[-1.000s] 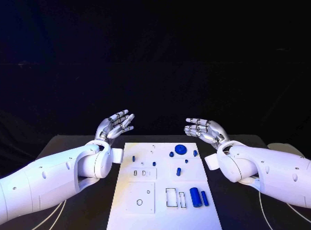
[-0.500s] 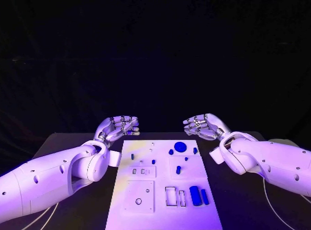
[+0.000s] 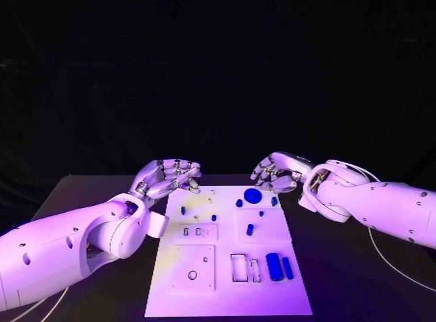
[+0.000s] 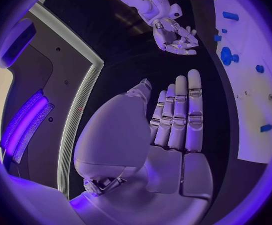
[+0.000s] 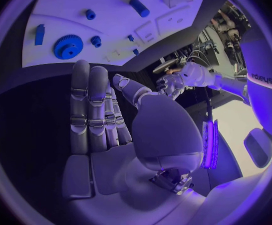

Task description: Assemble the parts on the task board

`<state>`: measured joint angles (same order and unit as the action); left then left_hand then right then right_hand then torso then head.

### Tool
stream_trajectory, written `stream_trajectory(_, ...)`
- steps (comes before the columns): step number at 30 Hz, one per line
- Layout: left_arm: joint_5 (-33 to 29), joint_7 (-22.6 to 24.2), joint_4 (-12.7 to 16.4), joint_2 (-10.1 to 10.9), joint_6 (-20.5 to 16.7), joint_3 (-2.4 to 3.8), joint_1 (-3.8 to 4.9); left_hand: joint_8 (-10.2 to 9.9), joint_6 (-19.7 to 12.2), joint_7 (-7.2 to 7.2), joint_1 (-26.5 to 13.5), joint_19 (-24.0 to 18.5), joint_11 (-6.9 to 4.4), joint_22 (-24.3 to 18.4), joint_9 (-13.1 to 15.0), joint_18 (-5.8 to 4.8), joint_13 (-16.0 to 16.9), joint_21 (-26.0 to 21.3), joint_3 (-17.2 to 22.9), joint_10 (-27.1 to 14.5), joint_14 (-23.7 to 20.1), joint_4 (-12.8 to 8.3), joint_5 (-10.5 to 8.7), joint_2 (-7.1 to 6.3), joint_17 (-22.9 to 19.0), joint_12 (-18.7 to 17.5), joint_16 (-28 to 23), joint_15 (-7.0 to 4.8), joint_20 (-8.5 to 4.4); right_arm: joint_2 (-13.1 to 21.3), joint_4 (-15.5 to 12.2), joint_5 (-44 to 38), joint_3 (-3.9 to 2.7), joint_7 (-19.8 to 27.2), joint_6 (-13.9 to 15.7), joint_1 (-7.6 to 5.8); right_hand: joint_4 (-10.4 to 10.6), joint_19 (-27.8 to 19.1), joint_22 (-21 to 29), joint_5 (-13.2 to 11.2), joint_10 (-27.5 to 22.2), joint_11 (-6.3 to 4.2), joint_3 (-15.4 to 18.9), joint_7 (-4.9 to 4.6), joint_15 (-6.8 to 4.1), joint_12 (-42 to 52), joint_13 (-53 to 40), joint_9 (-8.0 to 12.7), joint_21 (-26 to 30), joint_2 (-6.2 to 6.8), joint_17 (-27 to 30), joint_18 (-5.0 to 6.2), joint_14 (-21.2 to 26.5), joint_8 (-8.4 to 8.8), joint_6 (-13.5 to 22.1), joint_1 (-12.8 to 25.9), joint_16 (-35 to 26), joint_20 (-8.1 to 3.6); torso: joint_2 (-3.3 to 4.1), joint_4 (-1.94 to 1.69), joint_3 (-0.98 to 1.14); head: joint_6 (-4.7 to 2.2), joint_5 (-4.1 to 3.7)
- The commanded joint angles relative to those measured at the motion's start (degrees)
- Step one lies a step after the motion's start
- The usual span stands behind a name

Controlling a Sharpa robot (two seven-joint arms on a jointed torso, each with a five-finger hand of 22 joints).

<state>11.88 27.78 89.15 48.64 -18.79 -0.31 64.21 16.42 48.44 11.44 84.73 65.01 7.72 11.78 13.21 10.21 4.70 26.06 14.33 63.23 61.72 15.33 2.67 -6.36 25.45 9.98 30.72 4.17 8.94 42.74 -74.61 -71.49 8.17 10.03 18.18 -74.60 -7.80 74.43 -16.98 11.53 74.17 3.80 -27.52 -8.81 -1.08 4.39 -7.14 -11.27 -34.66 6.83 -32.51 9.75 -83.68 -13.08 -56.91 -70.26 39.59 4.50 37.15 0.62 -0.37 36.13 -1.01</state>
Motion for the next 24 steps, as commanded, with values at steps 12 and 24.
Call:
stream_trajectory(12, 2.03, -1.58, 4.26, 2.86, 3.93, 0.08, 2.24, 3.37, -0.49, -1.24, -0.31, 0.24, -1.12, 8.16, 3.98, 0.04, 2.47, 13.07, 1.49, -0.25, -2.44, 0.37, 0.24, -1.01, 11.42, 2.69, 13.78, -1.42, -1.55, -2.03, -1.7, -21.43, 0.0, -13.38, -5.33, -1.05, 4.02, 8.75, -40.4, -0.61, -6.81, 1.54, -2.65, -0.78, 1.12, -0.59, -3.04, -3.22, -33.87, 2.97, -33.89, -4.4, -2.95, 0.98, 2.7, 0.89, 34.81, 0.64, 3.88, -0.49, -0.3, -0.25, -0.56)
stream_trajectory(24, 2.04, -1.53, 5.2, 3.09, 3.8, 0.17, 2.56, 3.28, -1.36, -0.89, -0.87, -0.84, -0.76, 8.98, 4.32, 0.04, 2.38, 14.21, 1.6, -1.31, -3.26, 0.68, 0.23, -1.15, 11.76, 2.32, 13.93, -1.11, -1.26, -3.94, -1.6, -23.62, 0.11, -14.24, -7.1, -1.03, 4.86, 9.01, -42.97, -0.54, -9.91, 1.81, -2.49, -0.61, 1.41, -0.25, -3.21, -4.06, -36.25, 3.81, -35.78, -4.57, -2.86, 1.25, 3.9, 0.79, 37.05, 1.02, 5.29, -0.65, -0.51, -0.14, -0.87)
